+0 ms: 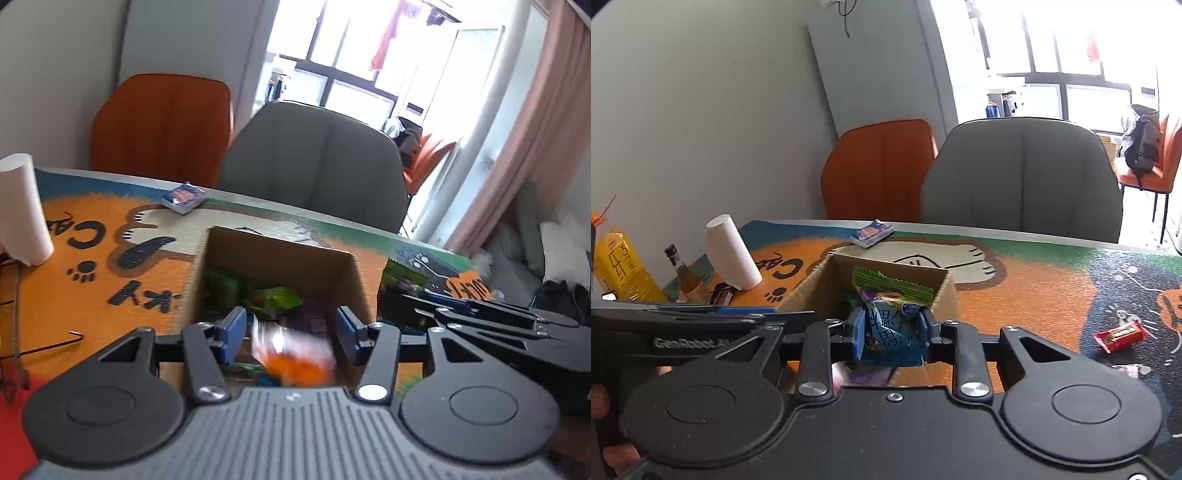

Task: Organize snacks
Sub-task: 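Carry the tube and blue wrapper over the box and release both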

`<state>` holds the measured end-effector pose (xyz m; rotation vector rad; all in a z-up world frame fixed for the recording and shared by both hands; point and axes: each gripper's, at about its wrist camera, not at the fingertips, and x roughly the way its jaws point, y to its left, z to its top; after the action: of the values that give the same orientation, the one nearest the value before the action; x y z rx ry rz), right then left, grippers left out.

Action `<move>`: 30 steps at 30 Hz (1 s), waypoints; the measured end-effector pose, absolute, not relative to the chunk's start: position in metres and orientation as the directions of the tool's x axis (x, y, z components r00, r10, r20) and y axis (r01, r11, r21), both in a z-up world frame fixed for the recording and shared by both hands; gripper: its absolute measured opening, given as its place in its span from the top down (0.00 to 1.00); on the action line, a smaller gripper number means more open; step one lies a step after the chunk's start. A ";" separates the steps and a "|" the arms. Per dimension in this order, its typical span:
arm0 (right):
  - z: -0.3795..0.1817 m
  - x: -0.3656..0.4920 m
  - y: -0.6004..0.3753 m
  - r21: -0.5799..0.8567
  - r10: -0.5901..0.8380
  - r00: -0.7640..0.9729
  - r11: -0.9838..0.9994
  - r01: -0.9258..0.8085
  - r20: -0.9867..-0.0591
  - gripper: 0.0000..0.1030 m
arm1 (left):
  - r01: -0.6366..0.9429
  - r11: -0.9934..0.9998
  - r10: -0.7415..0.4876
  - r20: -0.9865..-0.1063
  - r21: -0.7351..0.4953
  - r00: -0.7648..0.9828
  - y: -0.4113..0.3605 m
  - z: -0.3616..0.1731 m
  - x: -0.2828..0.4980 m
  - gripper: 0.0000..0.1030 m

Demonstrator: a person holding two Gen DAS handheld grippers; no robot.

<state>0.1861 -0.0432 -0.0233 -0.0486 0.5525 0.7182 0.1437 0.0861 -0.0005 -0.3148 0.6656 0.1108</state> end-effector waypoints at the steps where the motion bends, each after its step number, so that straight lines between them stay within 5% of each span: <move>1: -0.024 0.186 -0.040 0.144 0.612 0.615 0.757 -0.637 -0.498 0.74 | -0.207 0.944 0.004 -0.620 -0.256 0.784 0.091 0.000 0.140 0.48; 12: -0.018 0.180 -0.010 0.157 0.640 0.595 0.734 -0.661 -0.486 0.73 | -0.261 0.929 0.051 -0.609 -0.261 0.792 0.122 0.011 0.114 0.47; 16: -0.016 0.177 -0.004 0.155 0.633 0.609 0.743 -0.651 -0.478 0.46 | -0.281 0.924 0.070 -0.609 -0.258 0.790 0.129 0.012 0.106 0.38; 20: -0.015 0.174 -0.011 0.165 0.626 0.617 0.753 -0.637 -0.477 0.46 | -0.296 0.924 0.096 -0.602 -0.243 0.793 0.130 0.013 0.100 0.26; 30: -0.017 0.165 -0.047 0.154 0.580 0.649 0.792 -0.591 -0.492 0.46 | -0.295 0.923 0.094 -0.600 -0.246 0.795 0.113 0.007 0.098 0.15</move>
<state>0.1651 -0.0466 -0.0173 -0.0212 0.5519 0.6654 0.0976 0.1128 0.0069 -0.3393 0.6197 0.2133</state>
